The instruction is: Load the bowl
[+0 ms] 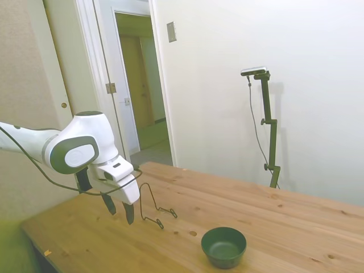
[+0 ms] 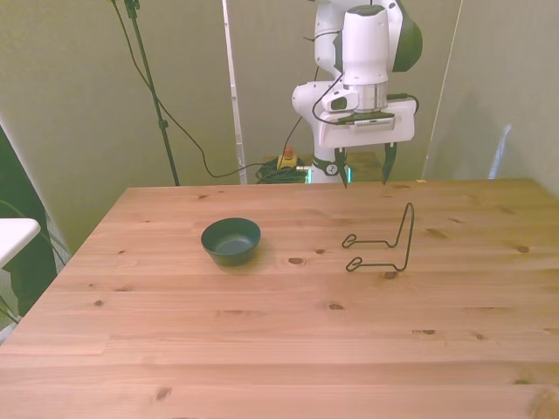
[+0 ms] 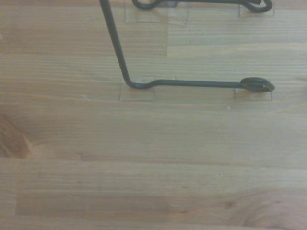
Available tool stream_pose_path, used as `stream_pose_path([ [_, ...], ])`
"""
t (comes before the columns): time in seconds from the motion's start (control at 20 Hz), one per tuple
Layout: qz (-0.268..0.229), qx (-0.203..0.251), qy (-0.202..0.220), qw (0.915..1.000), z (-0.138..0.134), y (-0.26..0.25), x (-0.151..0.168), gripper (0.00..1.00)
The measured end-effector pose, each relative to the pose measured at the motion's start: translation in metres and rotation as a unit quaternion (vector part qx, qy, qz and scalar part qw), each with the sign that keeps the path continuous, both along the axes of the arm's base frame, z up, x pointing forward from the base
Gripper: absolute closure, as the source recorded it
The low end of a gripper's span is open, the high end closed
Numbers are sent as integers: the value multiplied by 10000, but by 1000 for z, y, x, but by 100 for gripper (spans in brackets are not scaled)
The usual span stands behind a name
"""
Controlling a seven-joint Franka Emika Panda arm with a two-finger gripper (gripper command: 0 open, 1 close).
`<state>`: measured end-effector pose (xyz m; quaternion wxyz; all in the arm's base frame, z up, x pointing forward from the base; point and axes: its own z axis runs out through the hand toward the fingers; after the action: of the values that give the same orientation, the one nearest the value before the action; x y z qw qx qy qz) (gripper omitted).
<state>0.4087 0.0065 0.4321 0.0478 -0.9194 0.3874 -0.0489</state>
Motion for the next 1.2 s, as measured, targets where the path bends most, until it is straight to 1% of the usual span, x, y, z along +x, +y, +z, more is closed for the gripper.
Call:
stream_pose_path([
  [0.05, -4, -10, -2, 10000, -1, 0, 0, 0],
  [0.15, -164, -273, -55, 9995, 2, -14, 4, 0],
  [0.2, -330, -471, -115, 9983, 8, -32, 8, 0],
  [0.3, -685, -703, -222, 9949, 24, -78, 17, 0],
  [0.45, -1075, -875, -337, 9898, 46, -135, 31, 0],
  [0.6, -1164, -908, -302, 9886, 53, -165, 53, 0],
  [0.75, -1216, -982, -153, 9876, 46, -189, 81, 0],
  [0.95, -1212, -1152, 120, 9859, 24, -213, 118, 0],
  [1.1, -1068, -1266, 375, 9855, 0, -213, 135, 0],
  [1.2, -974, -1309, 487, 9854, -13, -207, 139, 0],
])
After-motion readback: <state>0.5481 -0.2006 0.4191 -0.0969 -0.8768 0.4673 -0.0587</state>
